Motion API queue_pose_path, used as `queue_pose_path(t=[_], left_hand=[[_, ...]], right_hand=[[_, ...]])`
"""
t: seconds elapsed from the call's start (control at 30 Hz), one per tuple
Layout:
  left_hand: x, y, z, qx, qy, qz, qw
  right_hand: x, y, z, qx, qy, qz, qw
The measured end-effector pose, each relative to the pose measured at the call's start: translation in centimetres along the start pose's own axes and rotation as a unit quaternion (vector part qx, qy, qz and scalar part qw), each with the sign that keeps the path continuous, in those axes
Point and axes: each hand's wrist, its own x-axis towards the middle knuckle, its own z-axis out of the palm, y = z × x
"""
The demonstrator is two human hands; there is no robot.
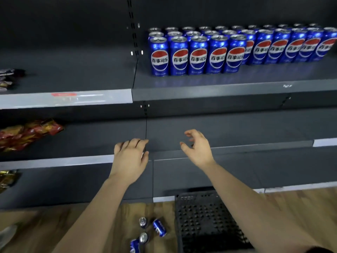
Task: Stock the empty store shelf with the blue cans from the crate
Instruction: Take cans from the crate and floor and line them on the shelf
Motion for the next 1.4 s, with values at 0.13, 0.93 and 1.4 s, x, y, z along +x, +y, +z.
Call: queue_pose_path(t=[0.13, 0.93, 1.4], left_hand=[[-2.3, -2.6, 2.4, 0.007, -0.019, 0.003, 1.000], [-19.1, -13.7, 43.0, 0.001, -0.101, -0.072, 0.992], [-26.5, -18.0, 59.5, 0.005, -0.114, -0.115, 0.987]], right_hand=[[-2.4, 1.9, 4.3, -0.029, -0.053, 0.062, 0.996], [-13.0, 35.7, 37.7, -0.113, -0.244, 0.177, 0.947], [-14.6, 47.7, 51.1, -0.149, -0.279, 0.188, 0.930]])
